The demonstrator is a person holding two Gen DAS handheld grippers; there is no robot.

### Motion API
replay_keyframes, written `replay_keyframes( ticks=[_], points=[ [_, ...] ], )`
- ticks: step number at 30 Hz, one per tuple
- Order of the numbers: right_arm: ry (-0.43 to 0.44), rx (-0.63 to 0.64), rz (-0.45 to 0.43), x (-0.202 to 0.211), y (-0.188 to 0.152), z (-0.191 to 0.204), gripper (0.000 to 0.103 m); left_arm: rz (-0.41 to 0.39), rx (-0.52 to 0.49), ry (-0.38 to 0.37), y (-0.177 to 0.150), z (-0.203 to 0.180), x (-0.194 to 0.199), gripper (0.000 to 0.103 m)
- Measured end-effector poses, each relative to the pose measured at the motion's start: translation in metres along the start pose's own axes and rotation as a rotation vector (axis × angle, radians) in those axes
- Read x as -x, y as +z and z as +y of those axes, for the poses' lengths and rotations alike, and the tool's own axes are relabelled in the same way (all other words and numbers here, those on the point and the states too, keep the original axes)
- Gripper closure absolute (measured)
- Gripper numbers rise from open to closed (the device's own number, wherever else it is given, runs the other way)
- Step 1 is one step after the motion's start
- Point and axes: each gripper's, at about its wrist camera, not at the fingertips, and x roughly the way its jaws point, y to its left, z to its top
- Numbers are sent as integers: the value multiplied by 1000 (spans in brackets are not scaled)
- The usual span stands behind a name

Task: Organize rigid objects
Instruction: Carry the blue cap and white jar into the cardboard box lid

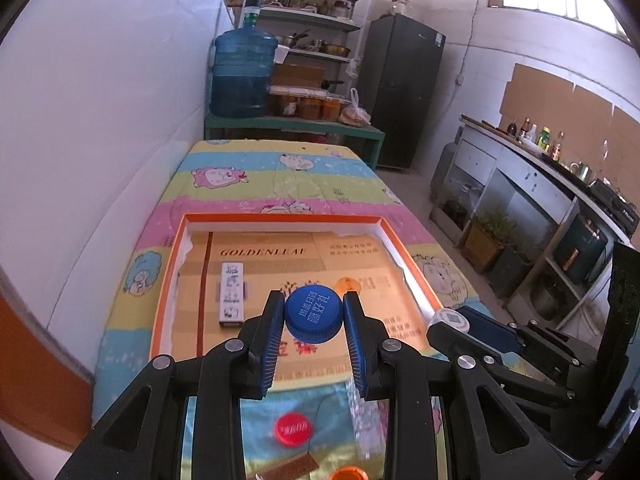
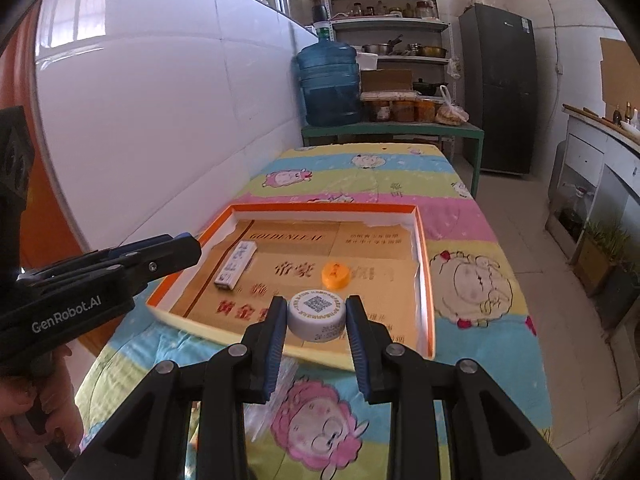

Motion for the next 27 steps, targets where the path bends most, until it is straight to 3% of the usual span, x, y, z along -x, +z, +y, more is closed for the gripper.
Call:
replay_keyframes(
  ticks=[10, 27],
  points=[
    [-20, -29, 33, -40, 13, -19, 73, 63, 24, 5, 13, 6, -53, 72],
    [-20, -58, 157, -109, 6, -38, 73, 174, 35, 60, 0, 18, -123, 72]
  ],
)
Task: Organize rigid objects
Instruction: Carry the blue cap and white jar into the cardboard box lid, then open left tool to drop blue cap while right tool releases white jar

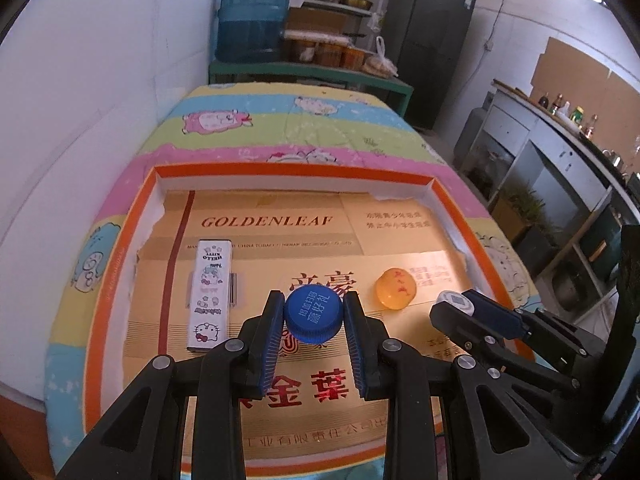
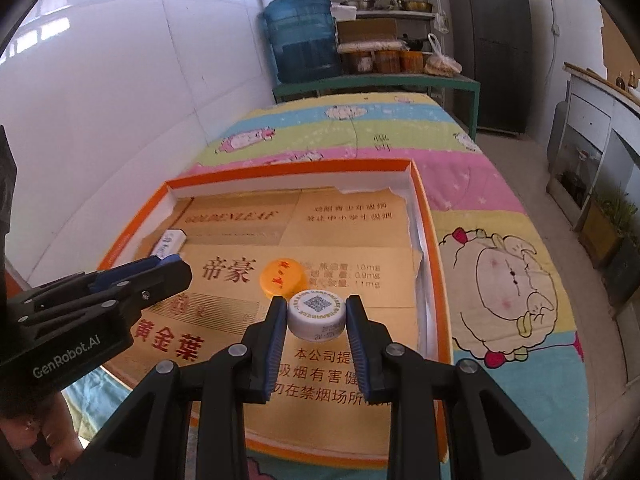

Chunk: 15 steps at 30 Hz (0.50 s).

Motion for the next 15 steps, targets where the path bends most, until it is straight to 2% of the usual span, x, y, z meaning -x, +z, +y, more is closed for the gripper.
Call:
replay_keyframes(
  ticks=[15],
  points=[
    [-20, 49, 33, -12, 0, 7, 72, 51, -7, 16, -6, -1, -24, 72]
  ],
)
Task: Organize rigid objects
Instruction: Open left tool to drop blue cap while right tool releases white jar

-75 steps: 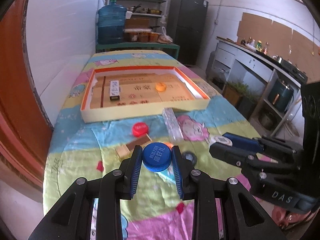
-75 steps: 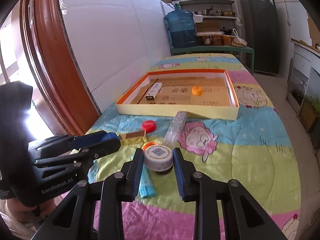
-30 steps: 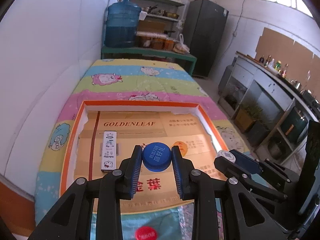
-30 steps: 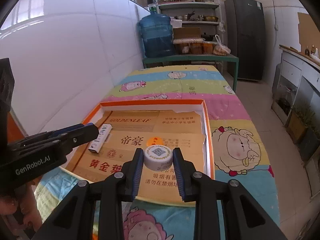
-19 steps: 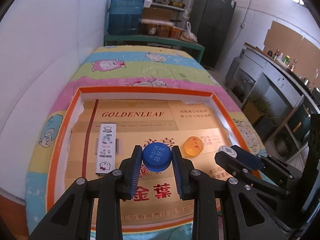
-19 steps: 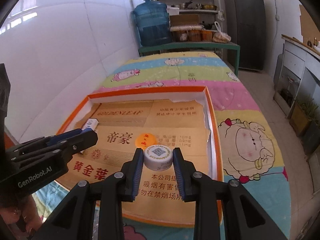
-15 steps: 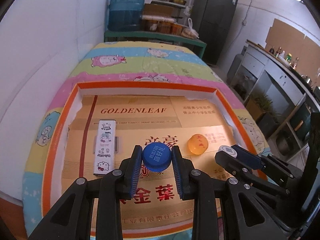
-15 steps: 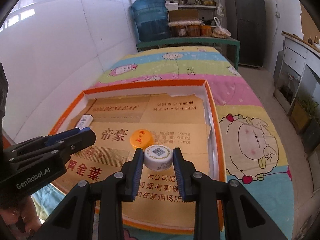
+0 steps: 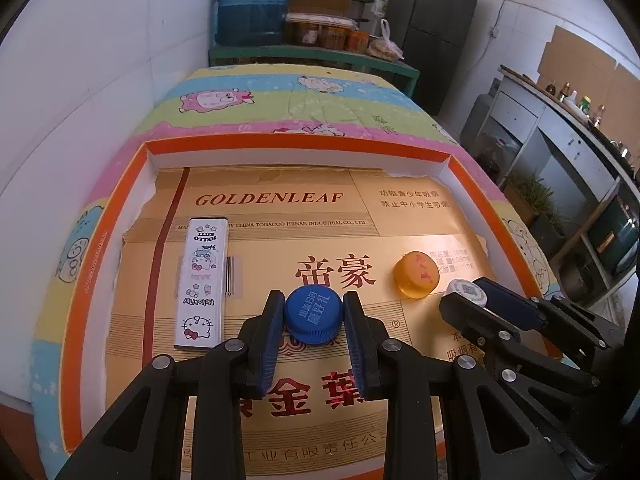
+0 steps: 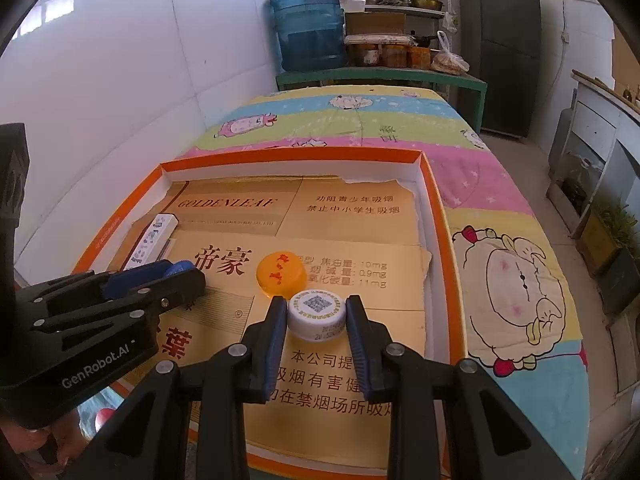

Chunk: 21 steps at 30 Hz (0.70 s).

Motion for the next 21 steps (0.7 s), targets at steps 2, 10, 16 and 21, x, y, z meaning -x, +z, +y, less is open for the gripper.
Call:
replay_keyframes(
  ticks=[2, 10, 16, 21],
  points=[
    [-1, 14, 22, -3, 0, 2, 72, 6, -2, -7, 0, 1, 0, 72],
    [-12, 31, 32, -5, 1, 4, 72, 19, 15, -43, 3, 5, 1, 60],
    [-3, 23, 27, -3, 0, 4, 72, 1, 8, -33, 3, 4, 6, 59],
    [-9, 21, 19, 1, -1, 4, 72, -31, -11, -13, 4, 0, 17, 59]
  ],
)
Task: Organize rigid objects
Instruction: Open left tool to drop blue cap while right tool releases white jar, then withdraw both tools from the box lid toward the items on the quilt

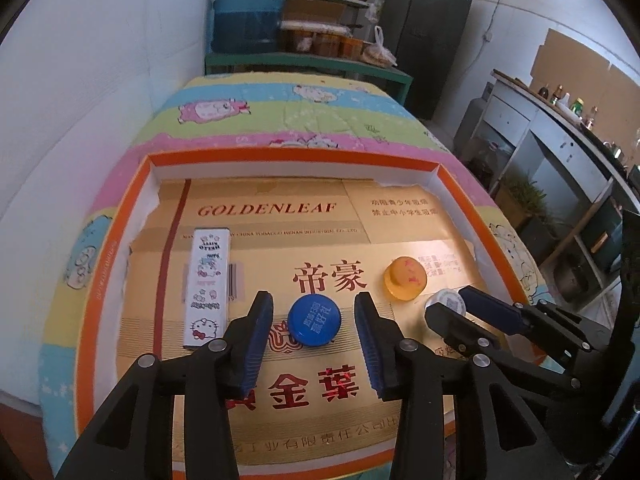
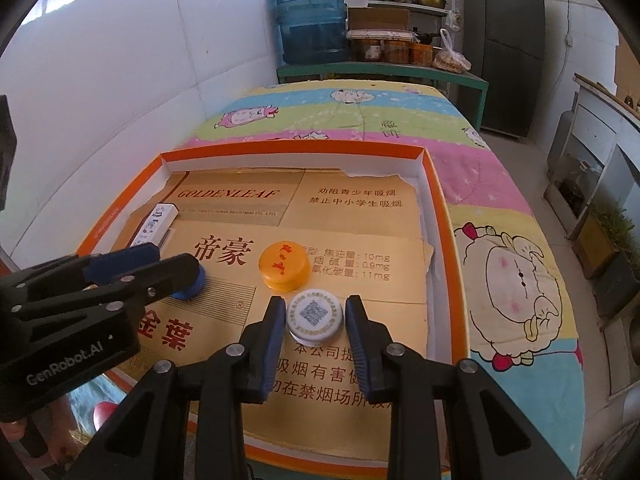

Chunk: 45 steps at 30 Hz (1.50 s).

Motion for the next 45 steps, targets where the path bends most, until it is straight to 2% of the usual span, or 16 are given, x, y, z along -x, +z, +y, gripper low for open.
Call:
replay_keyframes(
  ticks=[25, 45],
  points=[
    [-20, -4, -41, 36, -5, 9, 72, -60, 16, 18, -13, 3, 49, 59],
    [-18, 4, -46, 71, -26, 25, 72, -78, 43, 2, -45, 6, 95, 59]
  ],
)
